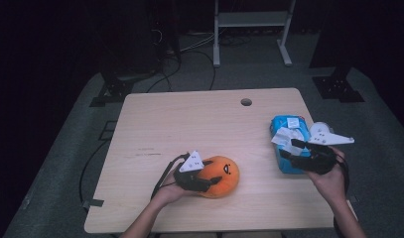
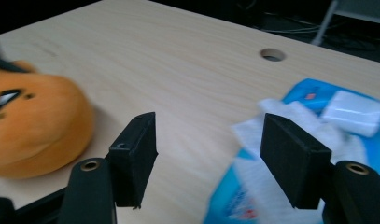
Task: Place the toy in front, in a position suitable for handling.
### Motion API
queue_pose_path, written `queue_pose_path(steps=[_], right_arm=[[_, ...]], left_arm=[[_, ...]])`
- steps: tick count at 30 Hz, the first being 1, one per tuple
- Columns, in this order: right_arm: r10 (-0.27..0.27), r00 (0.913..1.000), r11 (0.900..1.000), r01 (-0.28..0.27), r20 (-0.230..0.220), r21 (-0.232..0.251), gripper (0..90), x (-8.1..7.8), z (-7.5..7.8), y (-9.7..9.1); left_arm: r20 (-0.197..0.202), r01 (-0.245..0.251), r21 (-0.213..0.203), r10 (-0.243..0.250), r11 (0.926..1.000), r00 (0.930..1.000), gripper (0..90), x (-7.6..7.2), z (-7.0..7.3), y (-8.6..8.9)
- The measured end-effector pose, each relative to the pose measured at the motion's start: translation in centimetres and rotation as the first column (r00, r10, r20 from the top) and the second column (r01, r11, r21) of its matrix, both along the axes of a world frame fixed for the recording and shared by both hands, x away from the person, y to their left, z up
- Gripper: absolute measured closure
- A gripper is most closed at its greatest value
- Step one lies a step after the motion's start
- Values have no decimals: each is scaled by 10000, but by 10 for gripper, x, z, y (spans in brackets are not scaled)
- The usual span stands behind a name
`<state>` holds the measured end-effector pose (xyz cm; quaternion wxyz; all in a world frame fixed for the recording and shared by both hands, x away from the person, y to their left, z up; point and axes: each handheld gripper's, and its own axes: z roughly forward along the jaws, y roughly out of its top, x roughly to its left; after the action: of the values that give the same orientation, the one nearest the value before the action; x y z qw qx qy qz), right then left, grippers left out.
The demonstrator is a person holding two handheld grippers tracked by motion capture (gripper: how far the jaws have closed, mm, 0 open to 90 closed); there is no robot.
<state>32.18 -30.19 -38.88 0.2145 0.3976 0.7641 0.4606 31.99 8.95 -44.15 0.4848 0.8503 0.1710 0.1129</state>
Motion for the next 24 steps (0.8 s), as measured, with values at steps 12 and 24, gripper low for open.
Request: queue_pose_path(steps=[12, 24], right_arm=[[-1501, 9872, 9854, 1449, -543, -896, 393, 52, -12, -12], [-2575, 9528, 9642, 2425, -1606, -1075, 700, 67, -36, -20]], left_arm=[[-52, -9, -58, 9, 10000, 10000, 368, 0, -2, 0], [-81, 34, -99, -35, 9999, 10000, 366, 1, -2, 0]])
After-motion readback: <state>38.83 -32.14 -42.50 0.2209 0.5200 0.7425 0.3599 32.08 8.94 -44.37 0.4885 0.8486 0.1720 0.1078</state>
